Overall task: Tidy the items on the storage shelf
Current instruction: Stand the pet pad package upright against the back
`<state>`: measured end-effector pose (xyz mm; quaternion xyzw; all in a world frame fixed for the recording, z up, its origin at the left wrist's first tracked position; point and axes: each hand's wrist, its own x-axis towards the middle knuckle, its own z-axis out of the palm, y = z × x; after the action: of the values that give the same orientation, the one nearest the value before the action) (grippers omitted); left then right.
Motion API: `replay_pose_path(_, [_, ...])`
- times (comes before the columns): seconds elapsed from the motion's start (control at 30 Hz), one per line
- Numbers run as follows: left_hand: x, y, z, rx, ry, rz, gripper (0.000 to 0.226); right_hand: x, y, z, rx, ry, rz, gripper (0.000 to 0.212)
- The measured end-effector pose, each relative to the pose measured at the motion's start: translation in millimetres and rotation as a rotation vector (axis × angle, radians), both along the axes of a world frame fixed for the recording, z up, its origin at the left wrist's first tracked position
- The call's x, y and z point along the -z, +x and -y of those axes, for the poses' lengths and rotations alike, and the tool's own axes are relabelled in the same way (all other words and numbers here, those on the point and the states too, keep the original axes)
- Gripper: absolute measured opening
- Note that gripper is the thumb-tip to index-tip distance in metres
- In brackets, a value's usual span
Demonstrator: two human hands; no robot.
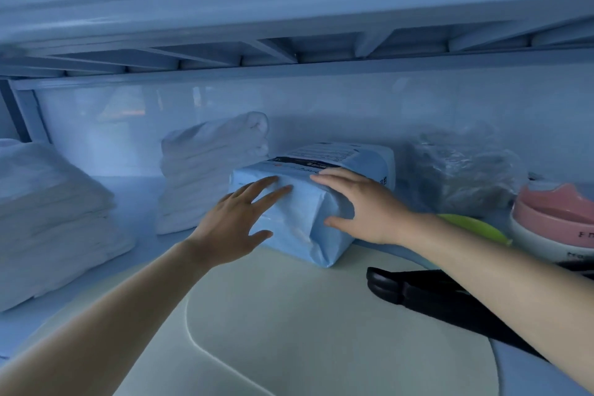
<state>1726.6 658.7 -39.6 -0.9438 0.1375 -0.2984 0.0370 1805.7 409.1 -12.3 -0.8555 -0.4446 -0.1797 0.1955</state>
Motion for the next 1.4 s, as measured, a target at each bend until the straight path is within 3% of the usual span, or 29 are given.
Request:
replay_pose_path(0.37, [0.8,37.5,-36.7,0.104,0.018,0.006,0.111,22.5,-35.7,-29.4,0.205,-0.023,0.112,0.087])
replay_pose_path(0.53, [7.6,46.0,-40.7,0.14,0.035,0.087,0.104,22.7,-47.6,-30.1,0.283,-0.029,0.098,0.084])
replay_pose_path(0.67, [9.2,46.7,-42.9,0.166,0.046,0.103,0.099,30.0,-60.2,-34.9,0.241,0.022,0.206,0.072])
replay_pose_path(0.87, [10.7,42.2,-47.8,0.262,-0.028,0.217,0.08,39.7,-61.7,-44.1,0.287,0.003,0.303,0.063])
replay_pose_path(1.13, [21.5,40.6,-59.3,0.234,-0.087,0.233,0.012,42.6,-58.1,-52.3,0.325,0.021,0.317,0.041])
replay_pose_path(1.4, [9.5,27.8,-55.5,0.216,0.019,0.231,0.023,41.5,-57.4,-50.3,0.314,0.071,0.231,0.032])
